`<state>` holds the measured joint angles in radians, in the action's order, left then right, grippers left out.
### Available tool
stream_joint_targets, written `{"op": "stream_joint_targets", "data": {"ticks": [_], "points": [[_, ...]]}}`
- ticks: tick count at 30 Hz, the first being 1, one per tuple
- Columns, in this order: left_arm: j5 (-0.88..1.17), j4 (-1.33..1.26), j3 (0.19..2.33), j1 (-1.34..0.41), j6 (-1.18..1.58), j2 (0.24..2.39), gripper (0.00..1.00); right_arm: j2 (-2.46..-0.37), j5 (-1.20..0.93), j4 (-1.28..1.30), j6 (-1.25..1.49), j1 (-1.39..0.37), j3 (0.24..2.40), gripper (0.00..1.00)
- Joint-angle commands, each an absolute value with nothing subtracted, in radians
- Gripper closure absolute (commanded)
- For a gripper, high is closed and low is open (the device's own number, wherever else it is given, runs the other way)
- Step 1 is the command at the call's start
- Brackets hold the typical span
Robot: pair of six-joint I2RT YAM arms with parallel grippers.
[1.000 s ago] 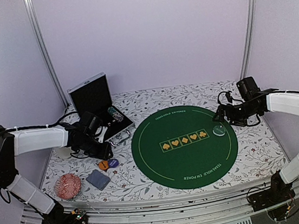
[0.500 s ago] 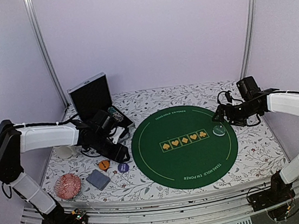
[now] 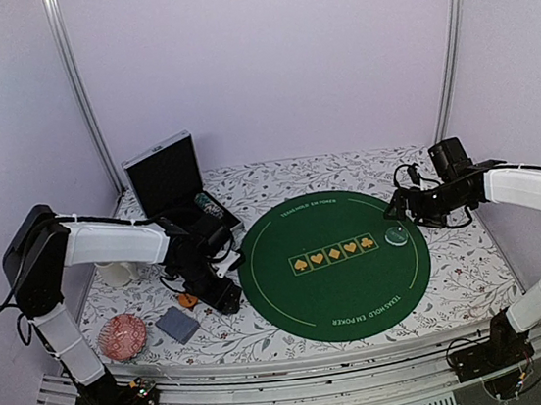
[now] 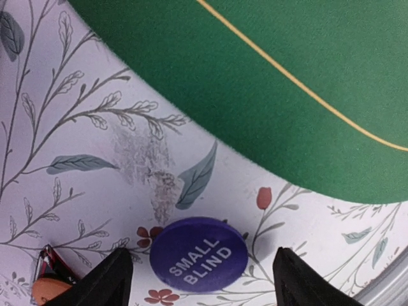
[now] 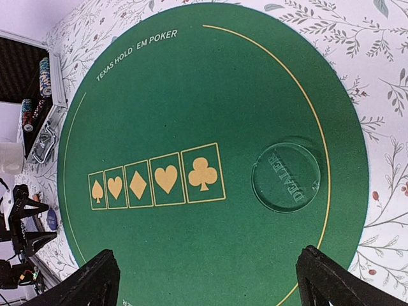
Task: Distribute texas hold em gaming equipment
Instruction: Pick up the small blind button from the center of the board.
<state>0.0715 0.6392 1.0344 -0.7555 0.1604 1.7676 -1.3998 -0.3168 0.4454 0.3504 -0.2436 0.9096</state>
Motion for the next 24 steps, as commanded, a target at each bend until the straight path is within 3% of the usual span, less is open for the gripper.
{"op": "stream_joint_targets", "data": {"ticks": [1, 4, 14, 24], "points": [[0.055, 0.671, 1.045, -0.789, 0.156, 1.813, 0.26, -1.373, -0.319, 0.445, 0.345, -0.25, 0.9, 0.01], [0.037, 0.688, 1.043, -0.792, 0.16, 1.824, 0.34, -1.374, -0.318, 0.446, 0.345, -0.251, 0.897, 0.01], [0.008, 0.701, 1.038, -0.821, 0.167, 1.836, 0.41, -1.385, -0.321, 0.437, 0.345, -0.25, 0.897, 0.01], [0.002, 0.684, 1.033, -0.837, 0.178, 1.849, 0.58, -1.383, -0.322, 0.44, 0.342, -0.25, 0.896, 0.01]]}}
